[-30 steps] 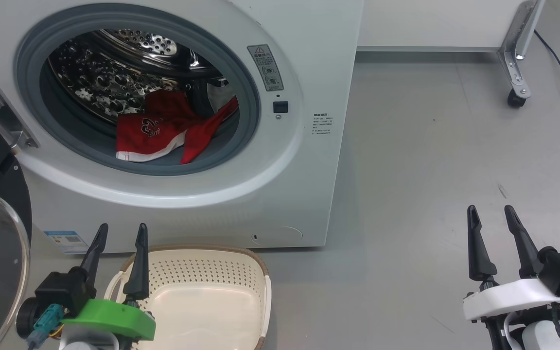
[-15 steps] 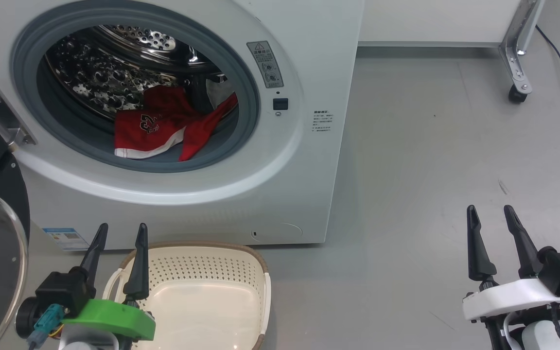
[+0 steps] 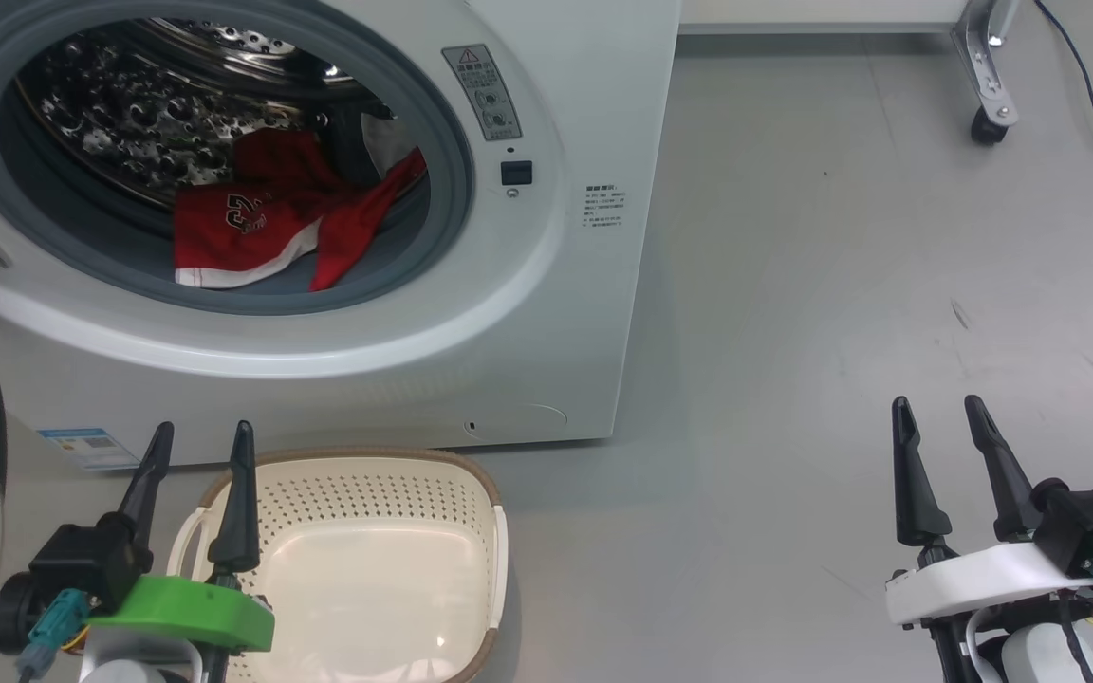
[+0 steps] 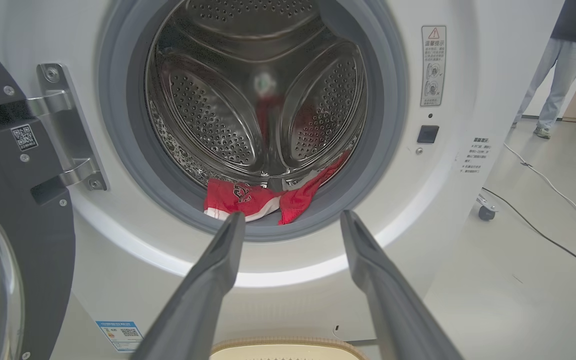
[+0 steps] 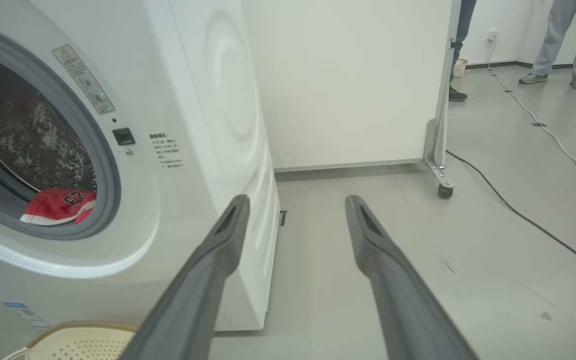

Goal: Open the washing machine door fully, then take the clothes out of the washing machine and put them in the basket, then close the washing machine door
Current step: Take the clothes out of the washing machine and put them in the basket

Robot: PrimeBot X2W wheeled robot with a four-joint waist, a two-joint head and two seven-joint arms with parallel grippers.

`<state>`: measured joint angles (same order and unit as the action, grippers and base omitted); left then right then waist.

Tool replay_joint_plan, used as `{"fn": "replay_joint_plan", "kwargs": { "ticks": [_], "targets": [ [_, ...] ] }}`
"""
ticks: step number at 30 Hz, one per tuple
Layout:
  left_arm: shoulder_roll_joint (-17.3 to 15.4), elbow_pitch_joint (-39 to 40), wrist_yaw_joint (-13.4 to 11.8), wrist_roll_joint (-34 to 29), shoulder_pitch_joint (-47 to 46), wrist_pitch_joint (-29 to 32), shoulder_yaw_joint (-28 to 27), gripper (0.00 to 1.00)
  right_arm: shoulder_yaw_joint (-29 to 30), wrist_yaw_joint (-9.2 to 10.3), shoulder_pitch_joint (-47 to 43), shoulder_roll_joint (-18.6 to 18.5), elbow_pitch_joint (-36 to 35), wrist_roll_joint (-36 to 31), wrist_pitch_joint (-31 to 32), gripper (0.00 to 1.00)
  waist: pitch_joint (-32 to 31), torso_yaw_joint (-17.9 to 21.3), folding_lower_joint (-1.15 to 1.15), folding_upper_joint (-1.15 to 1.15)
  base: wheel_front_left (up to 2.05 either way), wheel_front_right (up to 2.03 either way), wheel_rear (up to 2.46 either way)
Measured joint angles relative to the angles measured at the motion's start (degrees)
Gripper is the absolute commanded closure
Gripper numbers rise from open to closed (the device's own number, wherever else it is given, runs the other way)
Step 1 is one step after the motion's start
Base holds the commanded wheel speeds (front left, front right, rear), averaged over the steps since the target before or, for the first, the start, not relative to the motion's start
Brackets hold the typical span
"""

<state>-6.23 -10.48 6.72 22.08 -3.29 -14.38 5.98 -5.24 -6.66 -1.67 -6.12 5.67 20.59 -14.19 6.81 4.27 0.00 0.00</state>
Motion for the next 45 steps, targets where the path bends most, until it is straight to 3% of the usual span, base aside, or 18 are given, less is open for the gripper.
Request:
{"fn": "replay_joint_plan", "kwargs": {
  "ticks": [17,28,45],
  "targets": [
    [-5.6,1.3,-4.0,-3.4,-10.4,6.9,-3.4,0.00,-2.8,-0.30,3.4,1.7,-1.7,0.1,0.0,0.00,10.2,5.7,0.00,0.00,0.00,0.00,0.00],
    [-12.2,-2.8,-8.3,-4.2,-22.7,18.0,-7.7,0.00,-4.7,-0.31,6.7,2.7,-1.8,0.6,0.0,0.00,17.2,11.7,0.00,0.00,0.00,0.00,0.00],
    [-17.9,-12.2,-9.5,-7.6,-35.8,30.2,-6.8,0.00,-6.5,-0.32,9.8,3.5,-1.2,1.6,-0.1,0.00,24.0,18.7,0.00,0.00,0.00,0.00,0.00]
  ]
}}
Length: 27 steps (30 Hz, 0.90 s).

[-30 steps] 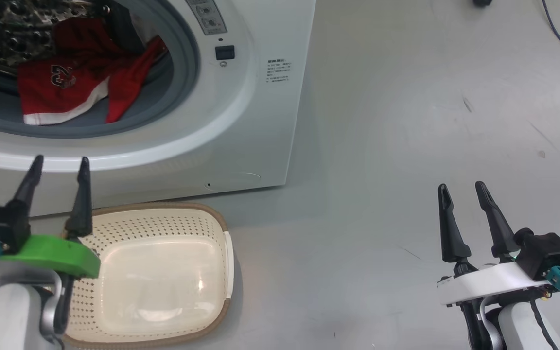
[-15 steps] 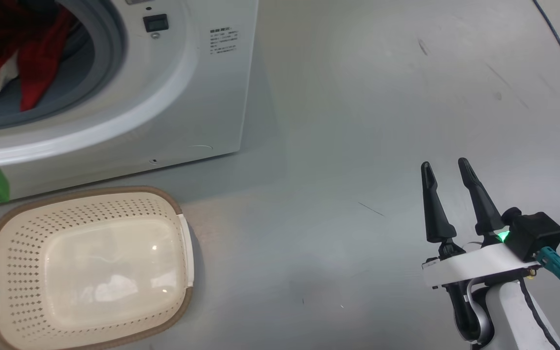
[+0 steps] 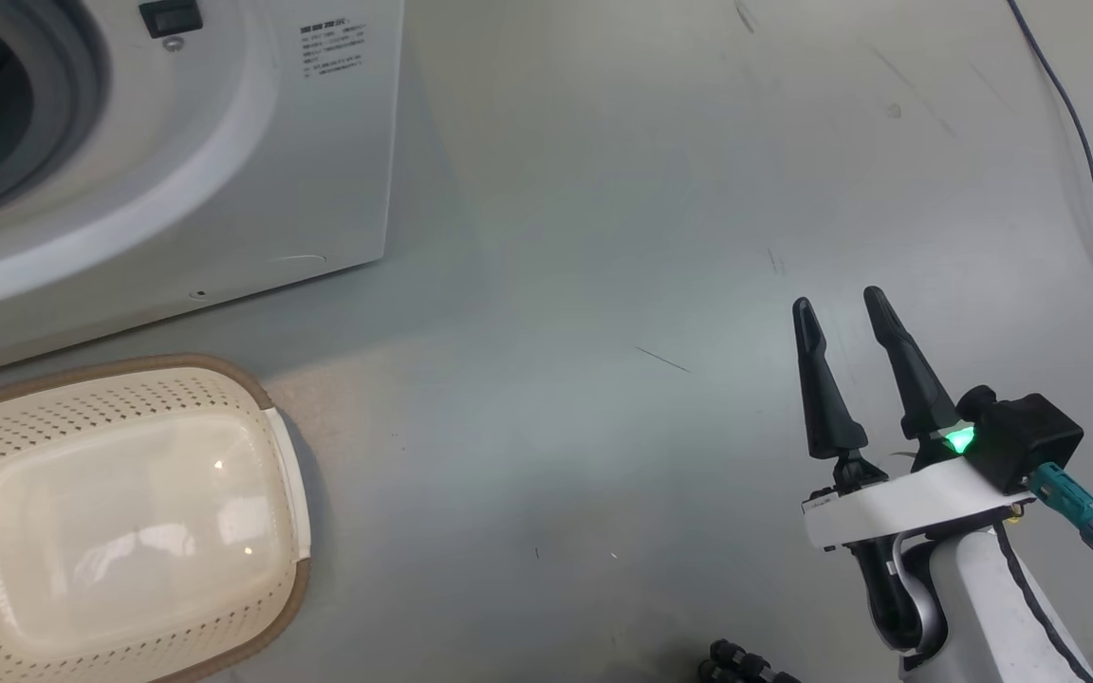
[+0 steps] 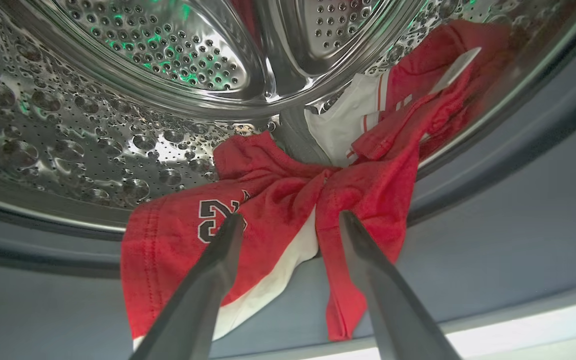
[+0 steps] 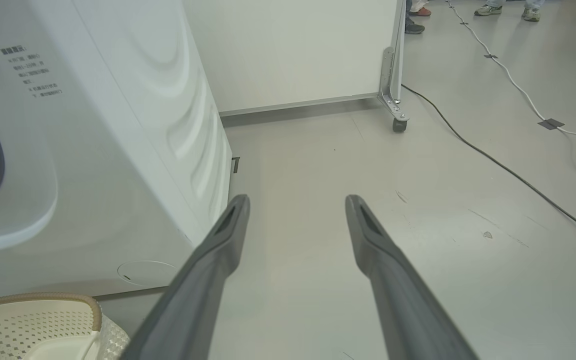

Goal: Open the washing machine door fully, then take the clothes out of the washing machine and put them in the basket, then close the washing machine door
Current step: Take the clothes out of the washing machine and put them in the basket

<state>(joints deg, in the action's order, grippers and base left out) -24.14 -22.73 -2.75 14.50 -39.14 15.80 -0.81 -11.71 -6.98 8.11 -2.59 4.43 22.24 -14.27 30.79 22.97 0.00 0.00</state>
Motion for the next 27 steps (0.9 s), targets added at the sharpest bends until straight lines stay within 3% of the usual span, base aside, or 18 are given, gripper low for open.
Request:
{"fn": "replay_joint_plan", "kwargs": {
  "ticks": [16,27],
  "targets": [
    [-3.8,-7.6,-2.0,-1.9,-9.2,5.9,-1.8,0.00,-1.4,0.00,1.2,0.3,0.3,1.5,0.0,0.00,3.5,3.3,0.00,0.00,0.00,0.00,0.00],
    [-3.9,-11.1,-2.0,-2.0,-13.2,7.9,-0.7,0.00,-1.4,-0.01,2.4,0.3,-0.1,2.9,0.0,0.00,5.8,4.2,0.00,0.00,0.00,0.00,0.00]
  ]
}}
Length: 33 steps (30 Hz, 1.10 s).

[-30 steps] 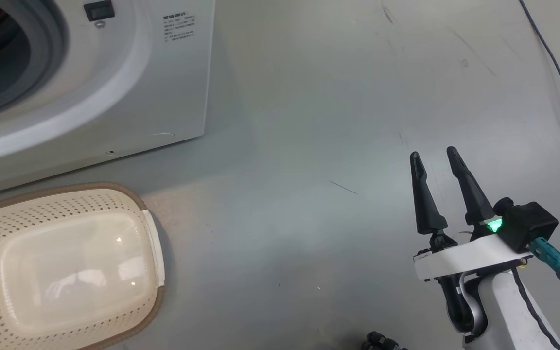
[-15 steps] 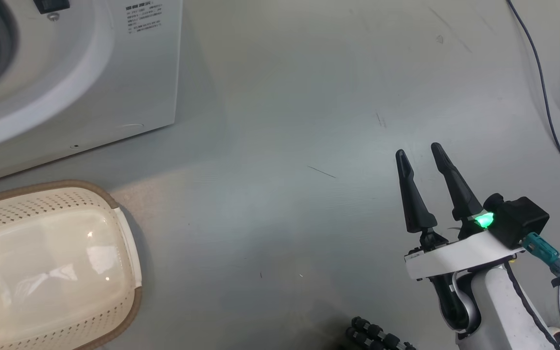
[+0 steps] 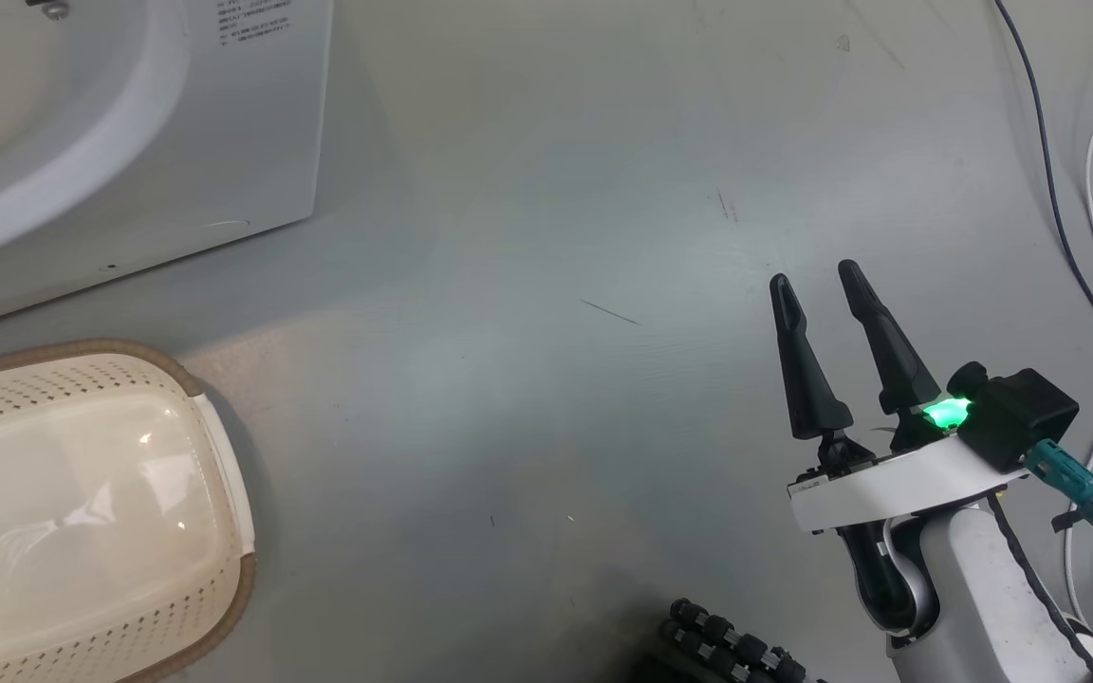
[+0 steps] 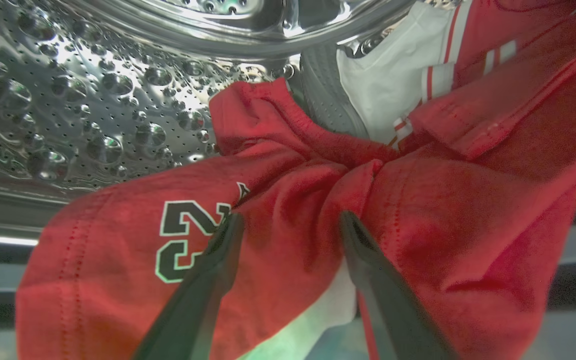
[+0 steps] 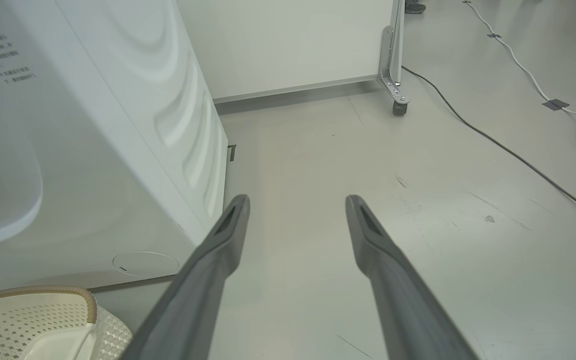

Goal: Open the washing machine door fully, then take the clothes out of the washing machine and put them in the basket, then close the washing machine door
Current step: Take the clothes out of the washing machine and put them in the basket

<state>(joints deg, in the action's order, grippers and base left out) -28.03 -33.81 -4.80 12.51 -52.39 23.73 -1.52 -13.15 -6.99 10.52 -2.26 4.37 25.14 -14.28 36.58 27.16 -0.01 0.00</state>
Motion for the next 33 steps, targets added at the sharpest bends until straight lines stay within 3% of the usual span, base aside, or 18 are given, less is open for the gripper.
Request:
{"fn": "replay_joint_plan", "kwargs": {
  "ticks": [16,18,33],
  "targets": [
    [-0.1,-5.4,-1.2,-1.4,-4.4,0.7,-2.1,0.00,-0.4,0.00,1.0,0.0,-0.1,0.2,0.0,0.00,1.6,0.0,0.00,0.00,0.00,0.00,0.00],
    [-0.1,-6.0,-1.2,-1.4,-4.9,0.7,-2.1,1.00,-0.4,0.00,1.1,0.0,-0.1,0.2,0.0,0.00,1.7,0.0,0.00,0.00,0.00,0.00,0.00],
    [2.3,-9.2,-1.3,-1.3,-5.2,-5.5,-1.8,1.00,0.4,0.00,2.0,0.0,0.8,0.5,0.0,0.00,-0.3,-1.3,0.00,0.00,0.00,0.00,0.00]
  ]
}}
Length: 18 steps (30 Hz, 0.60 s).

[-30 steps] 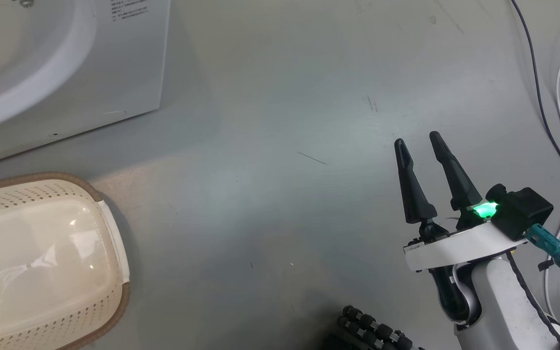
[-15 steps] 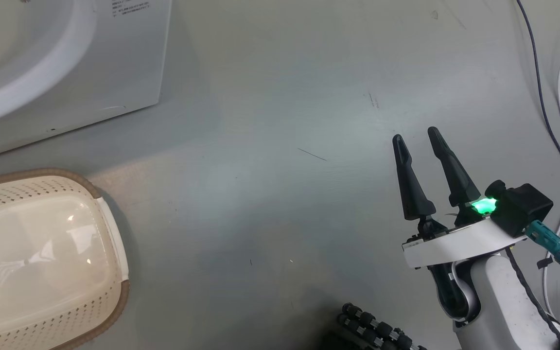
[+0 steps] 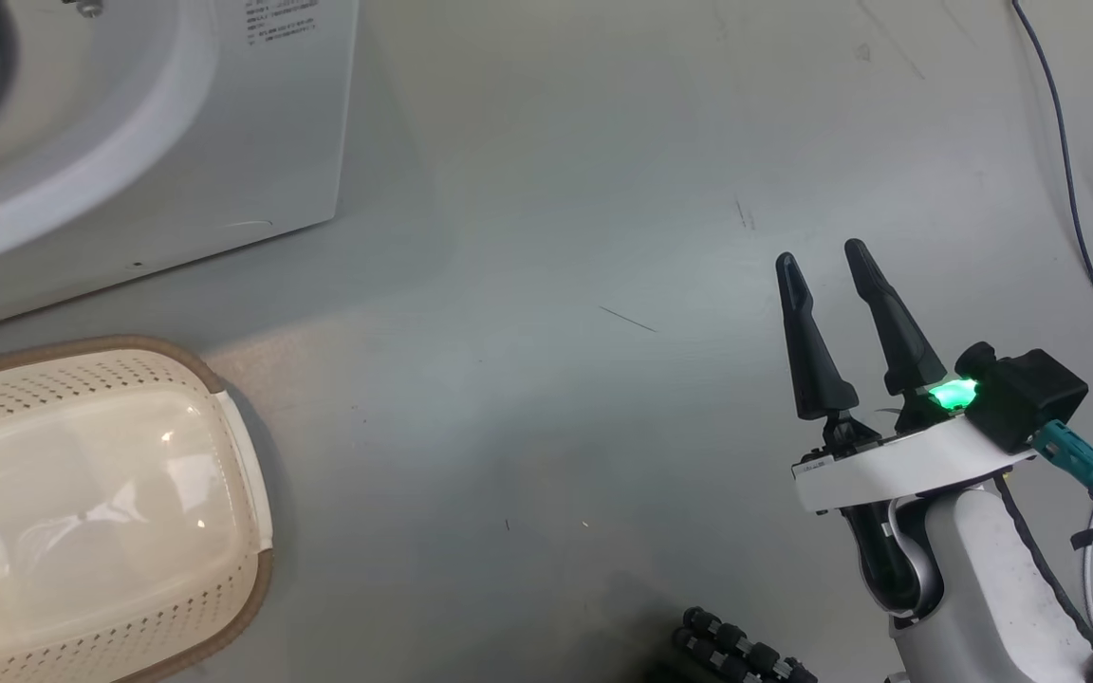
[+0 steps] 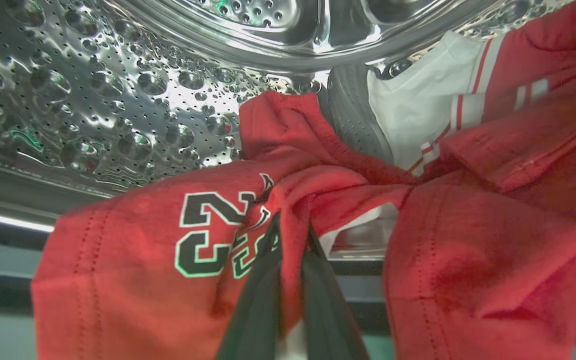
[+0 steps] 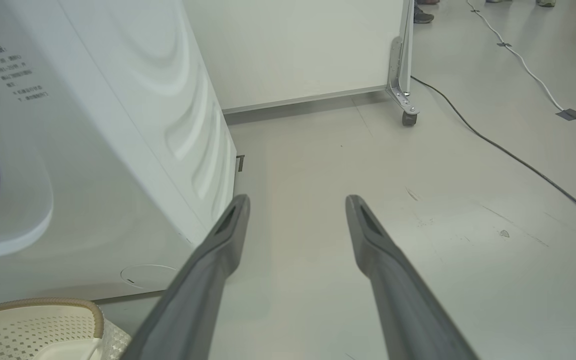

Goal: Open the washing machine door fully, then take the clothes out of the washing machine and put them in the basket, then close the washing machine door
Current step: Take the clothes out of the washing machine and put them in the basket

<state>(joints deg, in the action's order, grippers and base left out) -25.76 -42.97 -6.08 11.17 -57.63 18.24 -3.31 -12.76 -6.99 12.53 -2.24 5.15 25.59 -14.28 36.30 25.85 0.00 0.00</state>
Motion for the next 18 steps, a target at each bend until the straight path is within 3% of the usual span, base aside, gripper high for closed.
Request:
{"fn": "replay_joint_plan", "kwargs": {
  "ticks": [5,18],
  "targets": [
    [1.5,-0.9,0.0,0.5,0.7,-3.9,0.0,1.00,0.8,0.00,0.0,0.0,0.4,-0.6,0.0,0.00,-1.7,-0.6,0.00,0.00,0.00,0.00,0.00],
    [7.4,-3.2,4.0,3.0,6.6,-15.2,1.1,1.00,4.5,0.00,-0.1,0.0,1.6,-3.6,0.0,0.00,-8.3,-3.7,0.00,0.00,0.00,0.00,0.00]
  ]
}}
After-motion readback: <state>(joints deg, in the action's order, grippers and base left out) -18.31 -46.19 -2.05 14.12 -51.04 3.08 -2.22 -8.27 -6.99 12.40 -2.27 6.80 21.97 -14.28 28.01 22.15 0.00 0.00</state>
